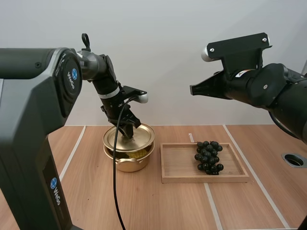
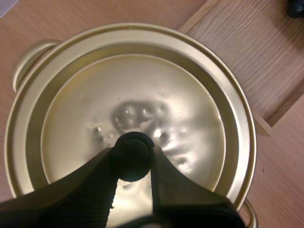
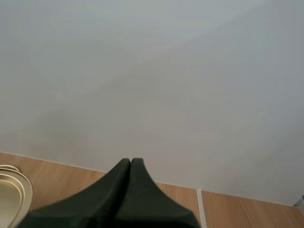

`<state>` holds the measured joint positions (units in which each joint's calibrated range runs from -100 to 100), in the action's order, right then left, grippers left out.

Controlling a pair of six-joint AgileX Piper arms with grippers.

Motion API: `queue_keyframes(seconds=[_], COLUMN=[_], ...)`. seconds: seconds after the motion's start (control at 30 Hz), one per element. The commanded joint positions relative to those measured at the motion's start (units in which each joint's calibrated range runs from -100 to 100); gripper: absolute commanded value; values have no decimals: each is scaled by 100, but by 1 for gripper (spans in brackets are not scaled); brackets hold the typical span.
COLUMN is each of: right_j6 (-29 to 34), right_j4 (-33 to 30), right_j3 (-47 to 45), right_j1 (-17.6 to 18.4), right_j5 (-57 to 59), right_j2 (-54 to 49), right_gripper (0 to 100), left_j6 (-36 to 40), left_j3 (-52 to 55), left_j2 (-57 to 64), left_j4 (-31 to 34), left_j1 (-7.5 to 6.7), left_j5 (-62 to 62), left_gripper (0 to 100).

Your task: Open the pot, put the pineapple inside, and close it

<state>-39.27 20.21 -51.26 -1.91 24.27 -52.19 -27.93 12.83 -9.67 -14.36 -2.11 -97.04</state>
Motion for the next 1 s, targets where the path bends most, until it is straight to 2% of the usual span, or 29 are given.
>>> queue_keyframes(seconds=[0.0,0.23,0.63,0.97], right_j6=[-18,-18,-18,-18], right_j4=[-42,-42,-42,-42], right_j3=[-10,-10,-10,-10], right_j1=[-20,-20,-20,-20], right_j5=[-96,-96,-96,-96], right_j2=[-71,-71,-71,-71], right_gripper=[0,0,0,0], left_j6=[-20,-20,-20,-82], left_j3=[8,166,526,689], left_j2=[13,13,13,13], left_j4=[-136,-75,-29,23], left_j1=[3,3,3,3], left_j5=[136,3,979,1036], left_gripper=[0,0,0,0])
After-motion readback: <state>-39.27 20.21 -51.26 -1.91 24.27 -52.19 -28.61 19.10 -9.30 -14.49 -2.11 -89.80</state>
